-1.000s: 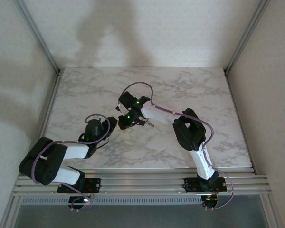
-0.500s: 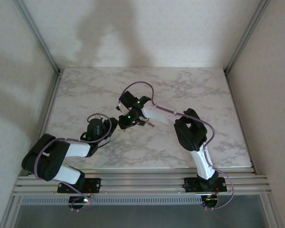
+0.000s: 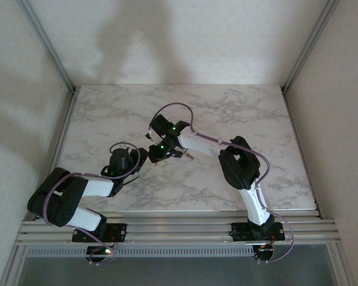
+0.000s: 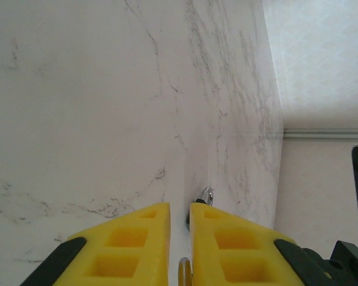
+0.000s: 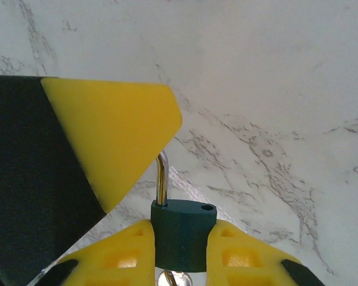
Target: Lock with the key
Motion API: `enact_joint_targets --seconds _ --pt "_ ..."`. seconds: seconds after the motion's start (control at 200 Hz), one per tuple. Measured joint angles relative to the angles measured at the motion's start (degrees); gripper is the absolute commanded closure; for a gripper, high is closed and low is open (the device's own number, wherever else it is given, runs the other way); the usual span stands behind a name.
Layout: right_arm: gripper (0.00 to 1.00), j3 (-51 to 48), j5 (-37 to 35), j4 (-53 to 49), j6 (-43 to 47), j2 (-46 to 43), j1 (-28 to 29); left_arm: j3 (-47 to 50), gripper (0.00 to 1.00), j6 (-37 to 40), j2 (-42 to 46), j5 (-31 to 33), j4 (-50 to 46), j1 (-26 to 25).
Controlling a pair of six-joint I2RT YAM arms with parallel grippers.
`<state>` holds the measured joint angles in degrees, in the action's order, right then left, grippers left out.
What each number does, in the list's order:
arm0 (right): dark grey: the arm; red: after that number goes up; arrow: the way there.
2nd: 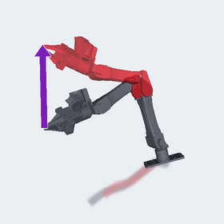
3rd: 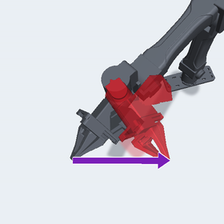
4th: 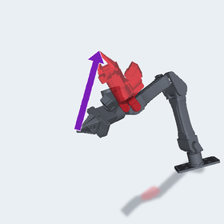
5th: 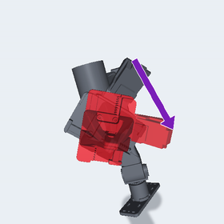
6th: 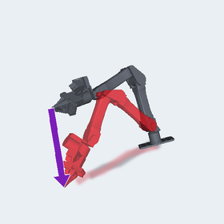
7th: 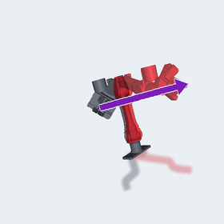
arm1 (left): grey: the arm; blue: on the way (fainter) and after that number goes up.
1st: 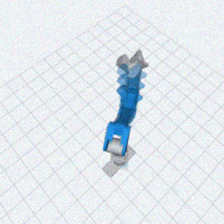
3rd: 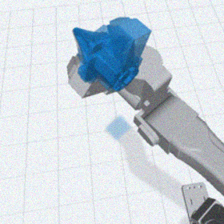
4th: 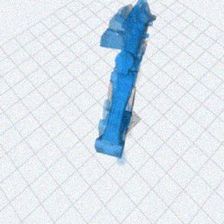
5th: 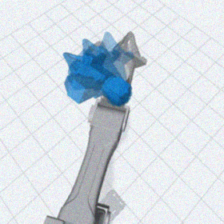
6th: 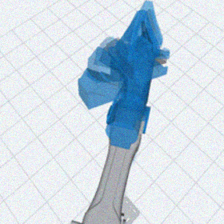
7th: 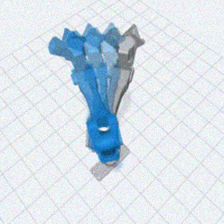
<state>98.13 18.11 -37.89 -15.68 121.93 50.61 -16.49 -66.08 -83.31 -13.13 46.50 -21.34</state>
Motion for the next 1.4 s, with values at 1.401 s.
enact_joint_targets --seconds 1.401 --pt "0.62 -1.0 0.0 0.8 0.3 -2.1 -0.2 -0.4 1.00 -1.2 1.5 0.4 -0.1 0.0"
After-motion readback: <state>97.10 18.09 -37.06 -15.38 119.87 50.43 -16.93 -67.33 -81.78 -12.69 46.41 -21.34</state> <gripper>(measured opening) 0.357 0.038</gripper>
